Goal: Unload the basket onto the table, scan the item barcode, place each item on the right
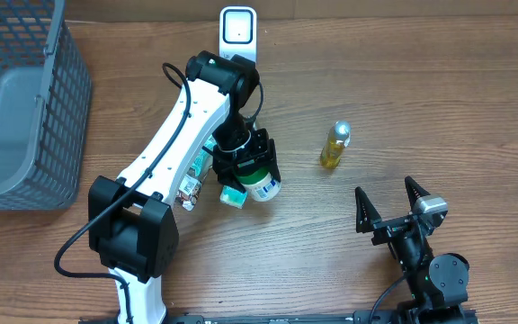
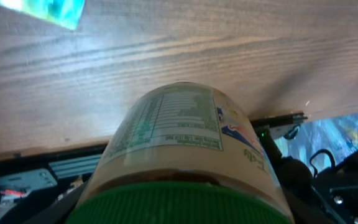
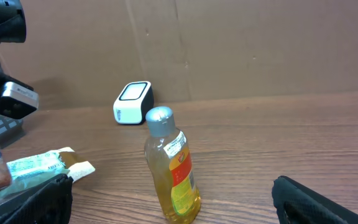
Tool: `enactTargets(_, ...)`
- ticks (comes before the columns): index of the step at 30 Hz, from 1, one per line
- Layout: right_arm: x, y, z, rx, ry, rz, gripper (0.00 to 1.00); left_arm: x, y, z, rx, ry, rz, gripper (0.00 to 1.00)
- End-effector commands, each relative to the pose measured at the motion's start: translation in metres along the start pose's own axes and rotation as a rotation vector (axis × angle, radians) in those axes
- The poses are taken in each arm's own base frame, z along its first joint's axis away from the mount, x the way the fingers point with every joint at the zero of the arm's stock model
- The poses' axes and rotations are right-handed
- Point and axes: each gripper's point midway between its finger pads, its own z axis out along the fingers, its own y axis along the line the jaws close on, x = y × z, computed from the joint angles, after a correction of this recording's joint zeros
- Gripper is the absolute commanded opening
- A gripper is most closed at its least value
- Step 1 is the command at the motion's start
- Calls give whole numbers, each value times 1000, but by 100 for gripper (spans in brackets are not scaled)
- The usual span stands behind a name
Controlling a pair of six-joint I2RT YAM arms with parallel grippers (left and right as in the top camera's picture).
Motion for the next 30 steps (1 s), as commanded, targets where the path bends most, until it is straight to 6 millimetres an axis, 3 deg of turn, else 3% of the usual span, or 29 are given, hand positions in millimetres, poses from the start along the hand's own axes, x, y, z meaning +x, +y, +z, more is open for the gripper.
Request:
enactTargets(1,1,-3,0,12,-6,-3,100,15,-7,-6,50,37,-17,40)
enactTargets(5,1,-3,0,12,-7,-3,100,21,-18,-7,114,74,-16,30)
enactTargets(9,1,-3,0,12,-6,-3,100,26,-28,-9,168,105,-17,31)
enactTargets(30,1,-3,0,12,-6,-3,100,29,-33,-10,195,126,-52,32)
